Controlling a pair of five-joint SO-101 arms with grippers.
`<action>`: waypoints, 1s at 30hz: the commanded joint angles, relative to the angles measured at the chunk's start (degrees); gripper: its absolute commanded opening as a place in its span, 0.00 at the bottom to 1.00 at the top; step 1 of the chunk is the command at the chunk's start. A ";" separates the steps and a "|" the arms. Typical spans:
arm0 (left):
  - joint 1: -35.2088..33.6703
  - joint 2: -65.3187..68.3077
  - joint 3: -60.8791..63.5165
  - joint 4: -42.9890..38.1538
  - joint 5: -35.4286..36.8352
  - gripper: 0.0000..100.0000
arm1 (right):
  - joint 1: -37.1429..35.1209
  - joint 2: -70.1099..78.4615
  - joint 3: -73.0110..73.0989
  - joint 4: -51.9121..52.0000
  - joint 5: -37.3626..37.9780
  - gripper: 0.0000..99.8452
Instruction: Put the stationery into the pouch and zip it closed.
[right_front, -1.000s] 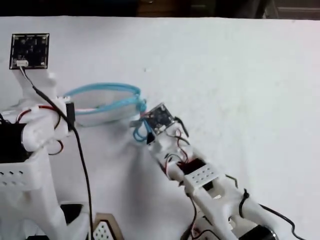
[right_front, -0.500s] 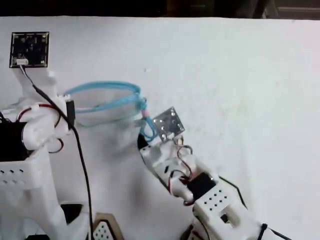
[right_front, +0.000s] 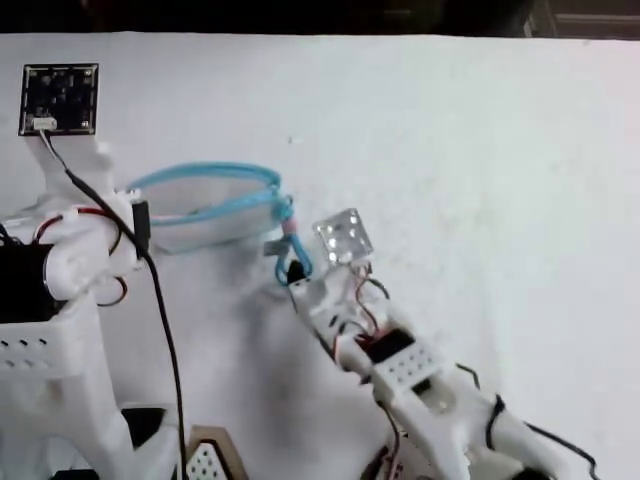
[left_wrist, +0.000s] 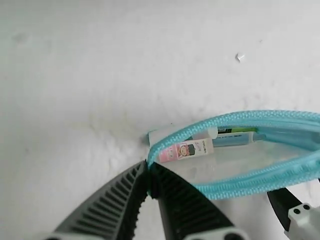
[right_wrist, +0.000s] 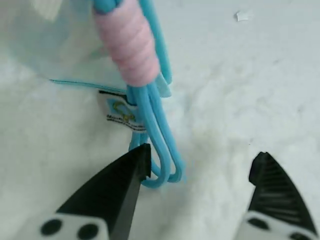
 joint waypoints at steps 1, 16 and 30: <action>0.13 -0.66 -0.26 -0.97 -0.09 0.02 | 0.84 6.02 -6.77 -1.10 -0.44 0.31; 0.13 -0.66 -0.26 -0.88 -0.18 0.02 | 7.08 28.53 -15.74 -13.23 4.22 0.31; 0.04 -0.66 -0.26 -0.88 -0.09 0.02 | 7.69 27.21 -15.56 -21.14 6.42 0.04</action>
